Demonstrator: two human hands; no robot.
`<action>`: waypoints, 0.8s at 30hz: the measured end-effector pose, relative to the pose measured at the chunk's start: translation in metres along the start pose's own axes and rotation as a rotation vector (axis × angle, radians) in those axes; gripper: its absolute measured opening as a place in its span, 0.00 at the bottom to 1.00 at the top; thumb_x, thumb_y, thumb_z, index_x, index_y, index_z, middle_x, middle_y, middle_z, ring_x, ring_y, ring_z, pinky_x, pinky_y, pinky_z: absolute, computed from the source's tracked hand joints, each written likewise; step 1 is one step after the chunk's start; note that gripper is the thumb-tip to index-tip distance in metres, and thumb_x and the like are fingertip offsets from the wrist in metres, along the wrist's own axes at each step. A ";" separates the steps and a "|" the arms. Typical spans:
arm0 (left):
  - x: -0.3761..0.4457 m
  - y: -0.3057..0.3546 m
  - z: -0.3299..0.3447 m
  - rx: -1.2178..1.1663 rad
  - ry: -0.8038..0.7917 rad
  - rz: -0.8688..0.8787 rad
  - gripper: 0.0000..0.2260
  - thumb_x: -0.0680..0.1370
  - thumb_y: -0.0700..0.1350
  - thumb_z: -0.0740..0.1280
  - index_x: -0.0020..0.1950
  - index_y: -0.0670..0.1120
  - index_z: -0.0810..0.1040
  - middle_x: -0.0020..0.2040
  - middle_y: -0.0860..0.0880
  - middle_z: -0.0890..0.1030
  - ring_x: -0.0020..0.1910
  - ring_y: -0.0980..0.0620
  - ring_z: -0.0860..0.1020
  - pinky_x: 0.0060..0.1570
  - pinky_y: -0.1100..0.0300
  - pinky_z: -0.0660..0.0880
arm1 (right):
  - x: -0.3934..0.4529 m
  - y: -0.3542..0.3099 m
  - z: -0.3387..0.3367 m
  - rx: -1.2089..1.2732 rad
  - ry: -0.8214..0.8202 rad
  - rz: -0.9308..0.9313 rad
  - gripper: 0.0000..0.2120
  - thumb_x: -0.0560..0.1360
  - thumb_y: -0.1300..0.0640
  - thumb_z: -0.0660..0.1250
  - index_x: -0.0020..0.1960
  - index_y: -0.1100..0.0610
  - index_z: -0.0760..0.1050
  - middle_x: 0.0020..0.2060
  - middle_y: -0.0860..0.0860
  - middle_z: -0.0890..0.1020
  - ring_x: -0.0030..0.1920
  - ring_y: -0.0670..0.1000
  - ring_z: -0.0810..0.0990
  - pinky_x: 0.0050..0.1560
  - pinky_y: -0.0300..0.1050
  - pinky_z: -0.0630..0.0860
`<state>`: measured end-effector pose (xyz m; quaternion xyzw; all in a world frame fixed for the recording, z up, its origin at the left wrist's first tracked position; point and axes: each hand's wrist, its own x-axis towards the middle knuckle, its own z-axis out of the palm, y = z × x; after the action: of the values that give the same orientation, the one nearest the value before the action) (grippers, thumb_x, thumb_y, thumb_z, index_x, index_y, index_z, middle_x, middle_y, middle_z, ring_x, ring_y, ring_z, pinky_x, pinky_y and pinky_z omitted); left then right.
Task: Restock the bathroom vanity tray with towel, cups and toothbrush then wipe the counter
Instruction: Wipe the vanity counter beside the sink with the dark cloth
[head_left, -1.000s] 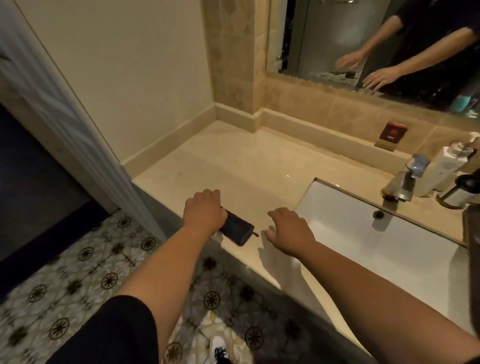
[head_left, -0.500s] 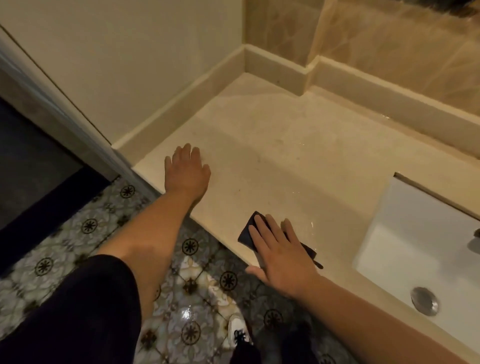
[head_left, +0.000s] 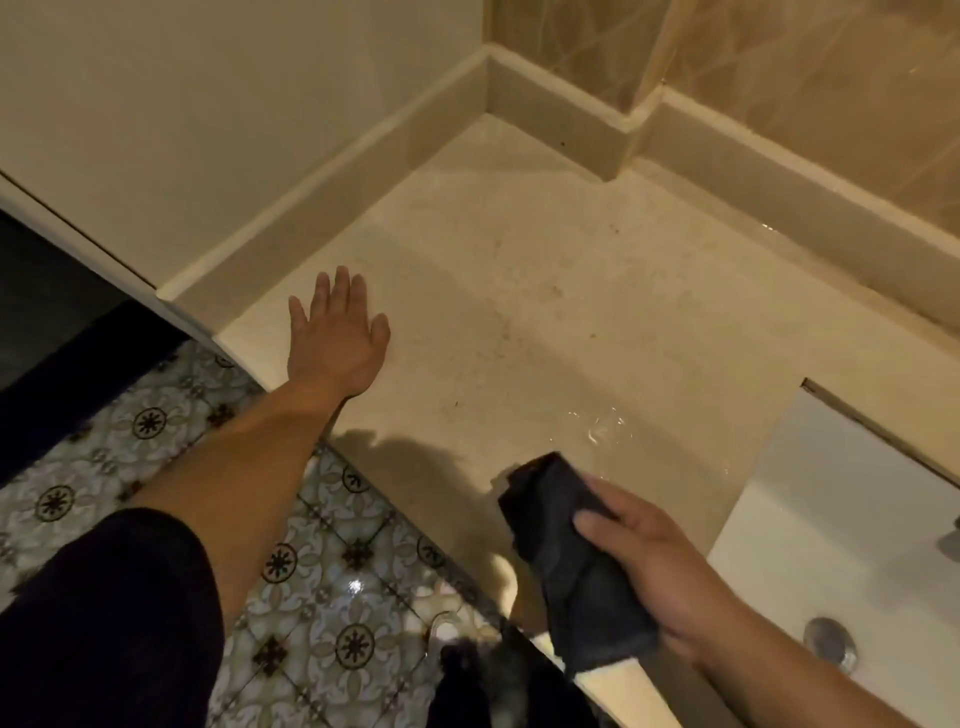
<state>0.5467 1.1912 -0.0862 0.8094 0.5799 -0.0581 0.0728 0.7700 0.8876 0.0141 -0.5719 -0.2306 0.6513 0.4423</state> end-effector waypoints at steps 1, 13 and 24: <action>0.000 0.000 -0.001 0.002 0.000 -0.003 0.30 0.82 0.58 0.42 0.80 0.45 0.46 0.81 0.46 0.45 0.79 0.45 0.42 0.74 0.40 0.43 | 0.014 -0.025 -0.017 0.095 0.051 -0.029 0.18 0.75 0.61 0.66 0.64 0.53 0.78 0.57 0.56 0.83 0.55 0.56 0.82 0.51 0.48 0.79; 0.002 0.003 0.000 -0.023 0.034 -0.032 0.32 0.78 0.58 0.42 0.81 0.46 0.49 0.81 0.47 0.47 0.79 0.48 0.44 0.75 0.43 0.42 | 0.265 -0.160 -0.170 -1.231 0.567 -0.507 0.14 0.75 0.61 0.55 0.57 0.47 0.71 0.55 0.56 0.78 0.55 0.61 0.76 0.50 0.48 0.70; 0.002 0.001 0.006 -0.066 0.083 -0.017 0.31 0.79 0.57 0.43 0.80 0.46 0.50 0.81 0.47 0.49 0.79 0.48 0.45 0.75 0.43 0.41 | 0.280 -0.119 -0.099 -1.584 0.273 -0.694 0.22 0.78 0.58 0.59 0.66 0.72 0.68 0.67 0.72 0.69 0.65 0.71 0.69 0.66 0.65 0.66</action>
<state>0.5487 1.1918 -0.0921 0.8033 0.5908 -0.0058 0.0746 0.9135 1.1621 -0.0656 -0.6814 -0.7213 0.0538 0.1121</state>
